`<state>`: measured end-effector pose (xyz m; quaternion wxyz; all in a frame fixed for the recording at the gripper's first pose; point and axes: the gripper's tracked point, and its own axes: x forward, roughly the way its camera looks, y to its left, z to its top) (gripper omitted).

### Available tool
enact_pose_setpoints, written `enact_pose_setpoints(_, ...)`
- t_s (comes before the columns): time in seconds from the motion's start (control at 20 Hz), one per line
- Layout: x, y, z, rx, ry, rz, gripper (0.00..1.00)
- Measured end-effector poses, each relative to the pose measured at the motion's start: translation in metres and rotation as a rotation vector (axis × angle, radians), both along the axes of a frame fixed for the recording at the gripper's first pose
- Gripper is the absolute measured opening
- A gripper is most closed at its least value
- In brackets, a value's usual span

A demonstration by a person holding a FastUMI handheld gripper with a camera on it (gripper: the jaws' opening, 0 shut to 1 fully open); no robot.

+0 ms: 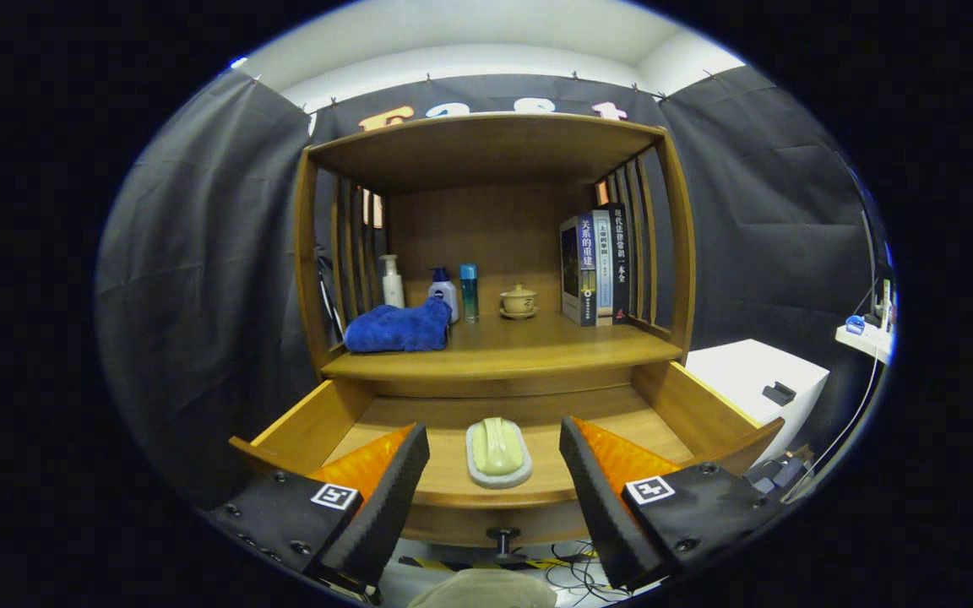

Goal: Pull open the drawer, take out the items inside it, and place them on the countertop above the cabinet.

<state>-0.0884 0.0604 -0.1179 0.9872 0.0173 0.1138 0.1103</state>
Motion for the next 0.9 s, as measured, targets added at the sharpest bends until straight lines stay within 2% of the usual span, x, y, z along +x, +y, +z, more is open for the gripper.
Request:
enact_pose_setpoints(0.4,0.043,0.015,0.013,-0.054,0.058,0.068,0.99)
enact_pose_setpoints(0.6,0.065,0.018,0.002,-0.061,0.154,0.082,0.99)
enact_pose_setpoints(0.9,0.101,0.013,-0.031,-0.105,0.330,0.054,0.99)
